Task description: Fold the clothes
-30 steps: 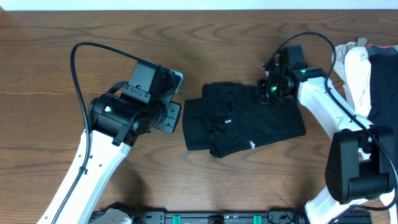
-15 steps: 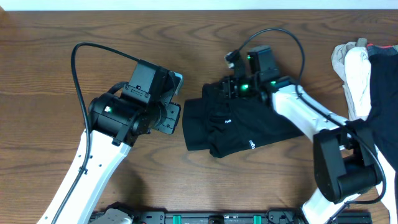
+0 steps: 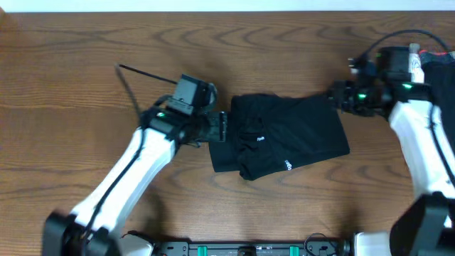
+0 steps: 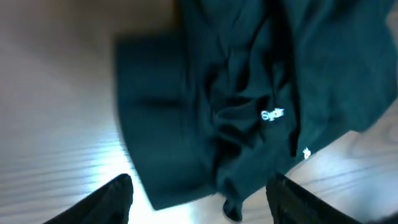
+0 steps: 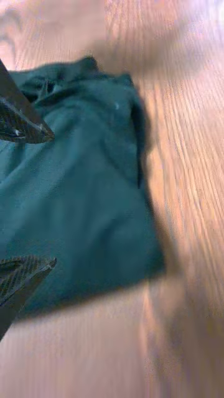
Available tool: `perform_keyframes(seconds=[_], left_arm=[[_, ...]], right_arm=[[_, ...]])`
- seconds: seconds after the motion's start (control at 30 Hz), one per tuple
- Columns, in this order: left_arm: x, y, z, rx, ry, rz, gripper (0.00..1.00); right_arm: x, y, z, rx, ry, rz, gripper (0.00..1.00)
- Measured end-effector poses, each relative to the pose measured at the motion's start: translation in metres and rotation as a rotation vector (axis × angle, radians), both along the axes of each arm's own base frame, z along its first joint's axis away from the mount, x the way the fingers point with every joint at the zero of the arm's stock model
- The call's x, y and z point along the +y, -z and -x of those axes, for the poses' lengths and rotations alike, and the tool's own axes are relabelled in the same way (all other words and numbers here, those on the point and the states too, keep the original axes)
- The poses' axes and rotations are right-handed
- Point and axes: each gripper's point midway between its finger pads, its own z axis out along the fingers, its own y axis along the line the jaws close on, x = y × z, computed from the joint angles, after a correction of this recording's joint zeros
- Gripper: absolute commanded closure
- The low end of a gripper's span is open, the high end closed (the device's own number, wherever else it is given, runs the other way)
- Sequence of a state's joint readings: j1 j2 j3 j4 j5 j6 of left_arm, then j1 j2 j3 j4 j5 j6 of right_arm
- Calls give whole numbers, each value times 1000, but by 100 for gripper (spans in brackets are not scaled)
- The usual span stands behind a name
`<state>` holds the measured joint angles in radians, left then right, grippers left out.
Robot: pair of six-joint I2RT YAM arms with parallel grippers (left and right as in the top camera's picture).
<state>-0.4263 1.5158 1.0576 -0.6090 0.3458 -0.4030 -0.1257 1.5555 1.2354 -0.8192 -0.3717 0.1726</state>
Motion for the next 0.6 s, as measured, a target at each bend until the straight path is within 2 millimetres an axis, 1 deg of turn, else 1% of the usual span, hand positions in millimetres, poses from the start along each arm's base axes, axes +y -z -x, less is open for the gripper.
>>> perform_keyframes(seconds=[0.03, 0.1, 0.17, 0.3, 0.4, 0.53, 0.6], left_arm=[[-4, 12, 1, 37, -7, 15, 29], [-12, 34, 4, 113, -12, 45, 28], [-18, 50, 5, 170, -20, 64, 25], [-23, 77, 10, 271, -47, 75, 23], [-27, 88, 7, 288, -53, 90, 23], [-41, 88, -2, 274, -44, 154, 25], [-50, 88, -5, 271, -35, 181, 37]], right_arm=[[-12, -4, 5, 5, 32, 9, 43], [-27, -6, 11, 14, 69, 19, 43], [-39, -6, 17, 28, 95, 28, 43], [-48, -3, 24, 52, 108, 32, 43], [-48, -3, 24, 51, 102, 35, 43], [-48, -3, 24, 49, 100, 37, 42], [-48, -3, 24, 49, 98, 38, 42]])
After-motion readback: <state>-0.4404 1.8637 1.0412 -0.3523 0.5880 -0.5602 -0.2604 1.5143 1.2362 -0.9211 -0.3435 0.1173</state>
